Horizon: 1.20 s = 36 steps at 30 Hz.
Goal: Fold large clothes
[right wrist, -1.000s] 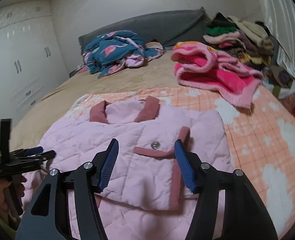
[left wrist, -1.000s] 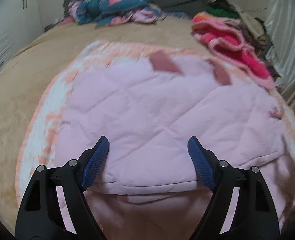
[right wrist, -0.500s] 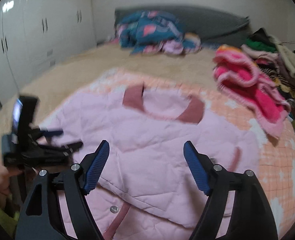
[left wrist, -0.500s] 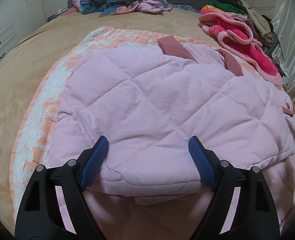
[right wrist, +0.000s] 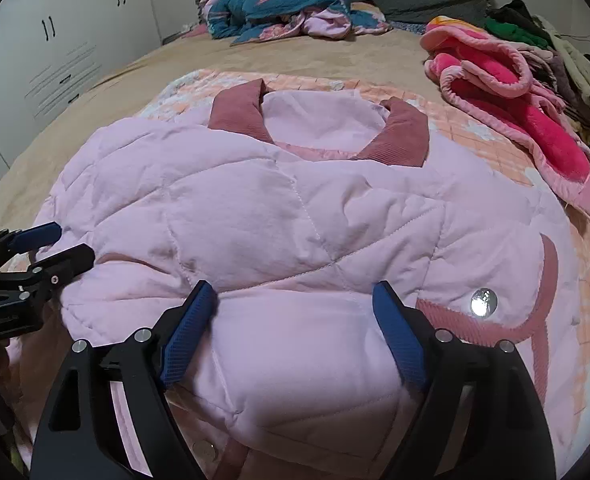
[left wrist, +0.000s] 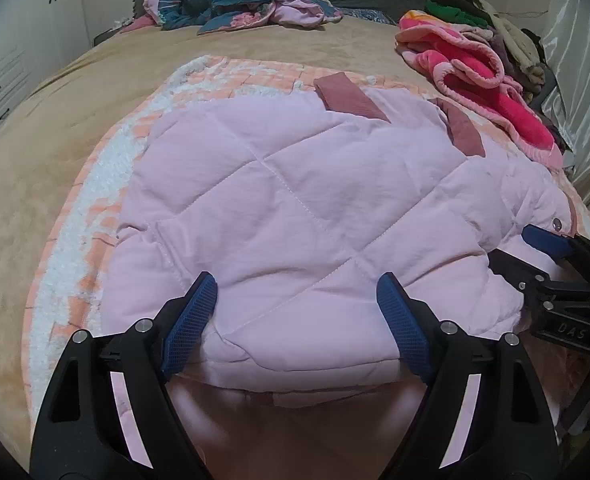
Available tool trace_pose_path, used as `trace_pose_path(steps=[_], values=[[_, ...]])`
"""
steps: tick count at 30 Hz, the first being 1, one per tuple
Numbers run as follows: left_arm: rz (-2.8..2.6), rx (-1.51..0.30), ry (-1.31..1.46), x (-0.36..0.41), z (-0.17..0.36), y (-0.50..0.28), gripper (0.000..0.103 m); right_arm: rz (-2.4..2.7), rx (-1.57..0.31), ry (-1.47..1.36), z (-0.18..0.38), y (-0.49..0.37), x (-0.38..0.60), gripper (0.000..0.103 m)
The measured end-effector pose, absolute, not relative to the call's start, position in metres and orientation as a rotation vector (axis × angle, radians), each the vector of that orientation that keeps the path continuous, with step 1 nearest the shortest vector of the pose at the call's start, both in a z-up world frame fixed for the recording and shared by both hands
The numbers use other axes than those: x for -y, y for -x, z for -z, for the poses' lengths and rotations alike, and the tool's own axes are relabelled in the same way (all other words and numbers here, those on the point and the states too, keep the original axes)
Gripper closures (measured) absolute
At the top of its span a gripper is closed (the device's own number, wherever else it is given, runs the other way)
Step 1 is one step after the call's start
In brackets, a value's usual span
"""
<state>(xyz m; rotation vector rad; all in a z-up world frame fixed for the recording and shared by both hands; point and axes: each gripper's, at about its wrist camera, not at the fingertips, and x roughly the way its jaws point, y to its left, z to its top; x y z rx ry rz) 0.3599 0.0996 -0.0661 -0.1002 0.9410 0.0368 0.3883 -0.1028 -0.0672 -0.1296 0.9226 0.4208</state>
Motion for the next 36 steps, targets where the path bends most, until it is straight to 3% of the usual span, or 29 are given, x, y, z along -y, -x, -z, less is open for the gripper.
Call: trace_pose_path(steps=[8, 13, 26, 29, 36], values=[[-0.029, -0.930, 0.102, -0.099, 0.055, -0.353, 0.027, -0.402, -0.901, 0.091, 0.063, -0.382, 0.108, 0.022], [-0.021, -0.910, 0.118, -0.099, 0.044, -0.348, 0.019, -0.402, -0.899, 0.054, 0.058, -0.373, 0.115, 0.021], [-0.008, -0.901, 0.146, -0.106, 0.033, -0.334, 0.012, -0.396, -0.882, 0.015, 0.044, -0.350, 0.123, 0.013], [0.000, -0.899, 0.154, -0.107, 0.030, -0.331, 0.009, -0.410, -0.875, -0.004, 0.039, -0.345, 0.125, 0.004], [-0.011, -0.904, 0.175, -0.113, 0.027, -0.326, 0.009, -0.418, -0.852, 0.007, 0.029, -0.330, 0.124, 0.004]])
